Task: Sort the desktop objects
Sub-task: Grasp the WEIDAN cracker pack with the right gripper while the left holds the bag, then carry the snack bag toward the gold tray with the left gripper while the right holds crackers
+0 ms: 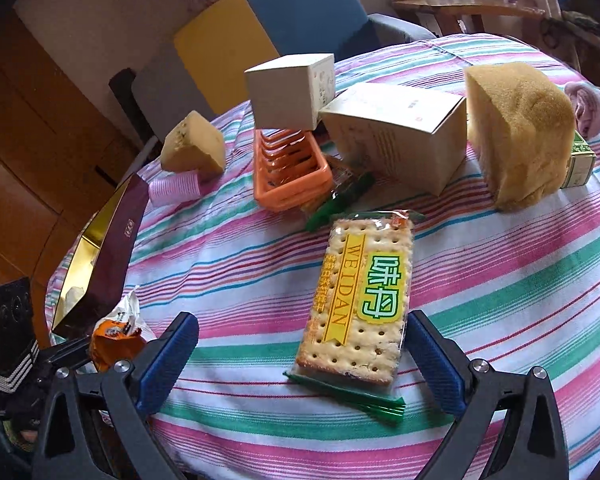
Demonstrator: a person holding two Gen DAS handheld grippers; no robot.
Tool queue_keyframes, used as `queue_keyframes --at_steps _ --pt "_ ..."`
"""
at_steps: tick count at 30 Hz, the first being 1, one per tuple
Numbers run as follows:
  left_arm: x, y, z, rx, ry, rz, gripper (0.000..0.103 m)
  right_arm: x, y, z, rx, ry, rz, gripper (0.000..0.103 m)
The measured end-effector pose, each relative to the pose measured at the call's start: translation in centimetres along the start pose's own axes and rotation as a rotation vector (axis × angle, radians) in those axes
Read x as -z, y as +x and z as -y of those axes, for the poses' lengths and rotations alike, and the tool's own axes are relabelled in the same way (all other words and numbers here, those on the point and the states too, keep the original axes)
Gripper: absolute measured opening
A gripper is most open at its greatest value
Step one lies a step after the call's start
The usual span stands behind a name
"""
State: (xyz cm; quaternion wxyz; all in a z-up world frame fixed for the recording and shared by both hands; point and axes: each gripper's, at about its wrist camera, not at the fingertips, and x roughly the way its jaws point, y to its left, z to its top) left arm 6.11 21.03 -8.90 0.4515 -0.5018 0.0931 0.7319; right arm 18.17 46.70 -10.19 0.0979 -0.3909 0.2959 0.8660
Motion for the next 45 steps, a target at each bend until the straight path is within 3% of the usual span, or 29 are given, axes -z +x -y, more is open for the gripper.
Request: queue_keyframes --at_steps 5,16,23,30,39,45 --pt "0.9 -1.0 -1.1 0.001 -0.046 0.025 0.066 1.1 -0.3 -1.3 0.036 -0.022 -0.016 0.103" --pt "1.1 -1.6 -0.9 0.023 -0.042 0.056 0.071 2.6 -3.0 -0.8 0.161 0.039 0.002 0.102" --pt "1.6 -2.2 -0.5 -0.005 0.006 0.066 0.073 0.7 -0.4 -1.8 0.257 0.028 0.0 0.101" --pt "1.8 -1.6 -0.4 -0.025 0.027 0.049 0.078 -0.7 1.9 -2.5 0.362 0.006 0.0 0.089" --pt "1.9 -0.6 -0.4 -0.043 -0.005 0.035 0.078 0.1 1.4 -2.4 0.441 -0.086 0.021 0.055" --pt "1.9 -0.5 -0.4 -0.045 -0.021 0.041 0.079 1.3 1.4 -3.9 0.412 -0.204 0.025 0.053"
